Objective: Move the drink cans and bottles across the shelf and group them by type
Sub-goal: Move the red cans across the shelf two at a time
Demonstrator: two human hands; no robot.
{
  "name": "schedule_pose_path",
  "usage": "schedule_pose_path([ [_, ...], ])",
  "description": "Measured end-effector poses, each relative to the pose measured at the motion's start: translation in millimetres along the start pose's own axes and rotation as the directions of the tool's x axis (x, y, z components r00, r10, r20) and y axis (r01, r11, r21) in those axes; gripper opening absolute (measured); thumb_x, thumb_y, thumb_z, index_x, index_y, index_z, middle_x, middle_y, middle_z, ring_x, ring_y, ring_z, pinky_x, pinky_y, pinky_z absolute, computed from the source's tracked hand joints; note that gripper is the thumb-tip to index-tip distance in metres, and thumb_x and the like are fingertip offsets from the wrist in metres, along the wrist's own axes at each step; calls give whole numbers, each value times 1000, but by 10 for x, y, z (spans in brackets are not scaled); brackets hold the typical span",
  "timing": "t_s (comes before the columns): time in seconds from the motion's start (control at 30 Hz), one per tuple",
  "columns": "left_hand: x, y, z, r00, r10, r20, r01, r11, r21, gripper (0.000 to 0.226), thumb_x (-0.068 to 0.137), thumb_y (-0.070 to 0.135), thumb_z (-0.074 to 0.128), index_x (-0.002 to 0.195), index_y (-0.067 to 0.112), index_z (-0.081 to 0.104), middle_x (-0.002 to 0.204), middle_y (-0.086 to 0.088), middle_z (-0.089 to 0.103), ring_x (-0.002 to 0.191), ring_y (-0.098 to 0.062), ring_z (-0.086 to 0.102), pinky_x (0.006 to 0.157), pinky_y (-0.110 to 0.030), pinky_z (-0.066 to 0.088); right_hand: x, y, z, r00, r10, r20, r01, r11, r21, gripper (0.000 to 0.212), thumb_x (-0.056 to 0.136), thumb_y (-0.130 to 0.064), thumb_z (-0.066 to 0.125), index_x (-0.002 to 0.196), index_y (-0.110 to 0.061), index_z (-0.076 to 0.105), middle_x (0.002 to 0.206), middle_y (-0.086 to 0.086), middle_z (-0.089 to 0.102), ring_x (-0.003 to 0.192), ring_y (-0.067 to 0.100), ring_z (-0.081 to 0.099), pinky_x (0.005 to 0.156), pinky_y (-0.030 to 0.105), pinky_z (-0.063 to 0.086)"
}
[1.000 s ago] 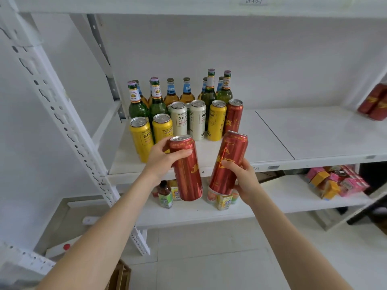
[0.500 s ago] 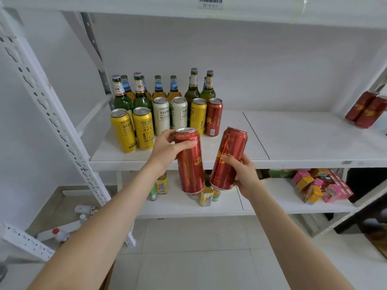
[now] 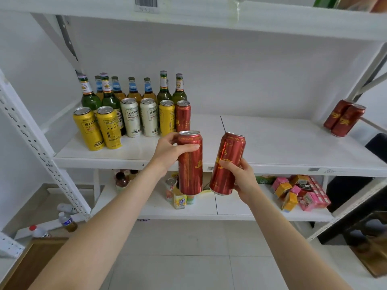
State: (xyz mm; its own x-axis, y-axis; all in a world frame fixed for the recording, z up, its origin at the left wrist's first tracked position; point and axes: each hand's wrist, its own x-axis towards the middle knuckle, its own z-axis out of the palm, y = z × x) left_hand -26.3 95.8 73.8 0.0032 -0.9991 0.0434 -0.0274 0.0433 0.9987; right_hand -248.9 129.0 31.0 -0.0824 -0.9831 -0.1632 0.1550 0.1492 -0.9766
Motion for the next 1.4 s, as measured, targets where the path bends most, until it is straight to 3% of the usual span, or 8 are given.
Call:
schedule_pose_path([
  [0.3,442,-30,820,998,9,56,-13,998,68,54,52,37,89,100,24,69,105,5,72,103,-13,66,93,-40,54,432,-88,-768,999,-6,-44,7,1000,19,40,74,-20,82,110,-26,64,104,3,73,93,21,71,75,39,57],
  [0.53,886,33,1632,991,13,135,-25,996,90,41,65,27,89,100,26,67,107,4,70,103,-15,65,79,-31,53,837,-233,-1486,997,-24,-69,26,999,30,42,75,-22,81,112,-27,62,108,3,71,98,23,68,72,37,54],
  [0.77,1057,50,2615,987,12,162,-29,994,102,54,50,41,89,98,29,69,105,5,71,103,-15,66,82,-35,56,1025,-362,-2413,998,-16,-68,20,999,50,43,75,-21,81,114,-25,62,108,3,71,97,21,69,69,34,54],
  [0.87,1070,45,3103,990,9,141,-22,996,90,59,43,45,90,97,31,70,104,7,72,102,-14,66,82,-35,56,1074,-462,-2884,998,-20,-54,22,999,49,51,66,-25,84,113,-23,63,106,4,72,93,20,71,68,34,55],
  [0.97,1043,50,3625,994,-2,112,-5,998,66,61,40,44,90,96,29,71,101,7,73,100,-15,68,82,-36,57,1087,-577,-3418,999,-23,-31,25,999,39,47,67,-23,83,111,-22,65,103,4,73,84,14,73,60,26,56],
  [1.1,1011,53,4305,995,-14,102,9,999,50,61,41,42,90,97,26,71,102,6,73,100,-14,68,84,-36,57,1160,-716,-4109,999,-29,-26,30,999,16,51,63,-26,83,111,-23,65,102,2,73,92,20,71,68,31,56],
  [1.23,1088,78,4901,992,-28,123,20,998,62,57,45,36,91,97,25,71,102,4,73,99,-15,69,82,-36,58,1295,-799,-4674,999,-25,-37,27,999,40,42,73,-20,83,110,-26,65,97,-2,74,83,13,73,58,24,55],
  [1.4,1404,84,5515,987,-9,159,-4,997,83,60,38,39,91,94,25,71,99,4,73,96,-14,70,74,-30,54,1584,-861,-5230,996,-49,-79,52,998,29,50,62,-29,83,109,-27,67,98,-3,75,90,17,72,70,32,54],
])
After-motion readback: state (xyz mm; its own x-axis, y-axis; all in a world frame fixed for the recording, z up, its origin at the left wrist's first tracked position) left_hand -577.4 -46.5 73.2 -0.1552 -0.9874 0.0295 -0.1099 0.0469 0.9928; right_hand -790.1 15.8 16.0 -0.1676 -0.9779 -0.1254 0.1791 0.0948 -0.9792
